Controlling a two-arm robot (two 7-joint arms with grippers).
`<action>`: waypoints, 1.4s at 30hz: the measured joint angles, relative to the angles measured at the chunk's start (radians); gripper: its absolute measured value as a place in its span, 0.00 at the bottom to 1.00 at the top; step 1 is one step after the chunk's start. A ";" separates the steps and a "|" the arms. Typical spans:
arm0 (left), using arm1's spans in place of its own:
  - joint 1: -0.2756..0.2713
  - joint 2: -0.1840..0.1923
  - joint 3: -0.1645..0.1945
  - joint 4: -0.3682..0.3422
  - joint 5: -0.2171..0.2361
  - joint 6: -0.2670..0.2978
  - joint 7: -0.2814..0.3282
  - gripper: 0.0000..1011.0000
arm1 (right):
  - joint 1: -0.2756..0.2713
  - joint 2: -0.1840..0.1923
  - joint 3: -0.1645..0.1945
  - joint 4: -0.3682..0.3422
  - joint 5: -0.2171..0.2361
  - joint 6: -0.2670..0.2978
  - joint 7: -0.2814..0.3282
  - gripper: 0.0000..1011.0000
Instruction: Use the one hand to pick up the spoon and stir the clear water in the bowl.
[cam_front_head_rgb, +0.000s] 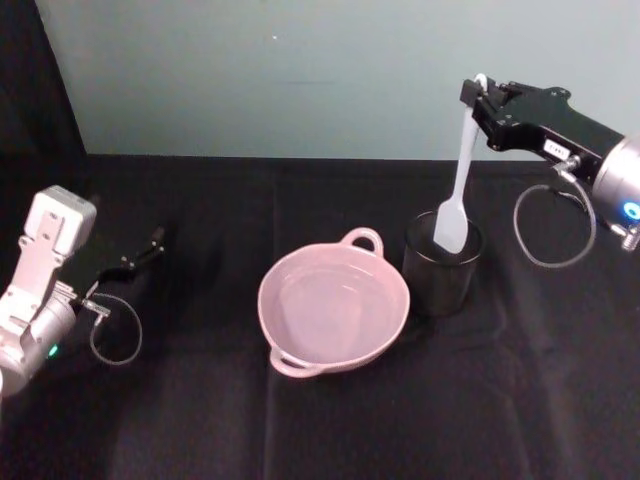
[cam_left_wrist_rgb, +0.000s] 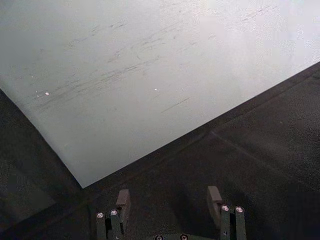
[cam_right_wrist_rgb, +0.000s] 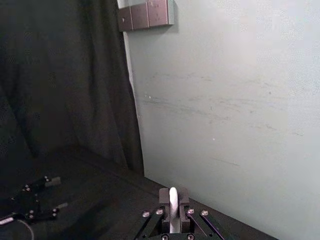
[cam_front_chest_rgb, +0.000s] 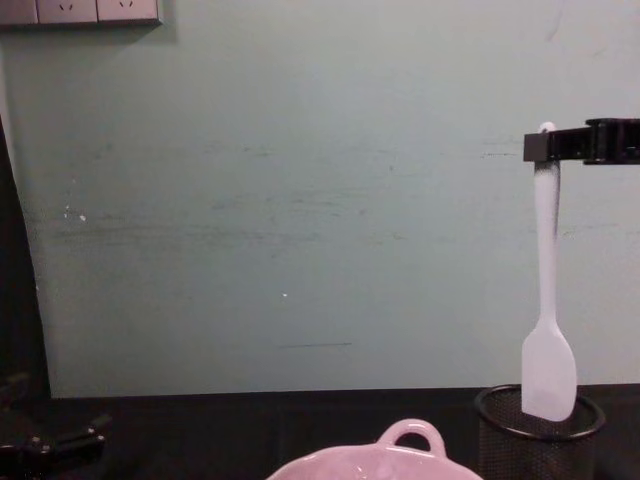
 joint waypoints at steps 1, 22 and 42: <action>0.000 0.000 0.000 0.000 0.000 0.000 0.000 1.00 | -0.003 -0.002 0.001 -0.004 0.001 -0.002 0.000 0.11; 0.000 0.000 0.000 0.000 0.000 0.000 0.000 1.00 | 0.050 -0.176 -0.210 0.072 -0.121 -0.084 0.075 0.11; 0.000 0.000 0.000 0.000 0.000 0.000 0.000 1.00 | 0.007 -0.268 -0.228 0.215 -0.183 -0.191 0.138 0.11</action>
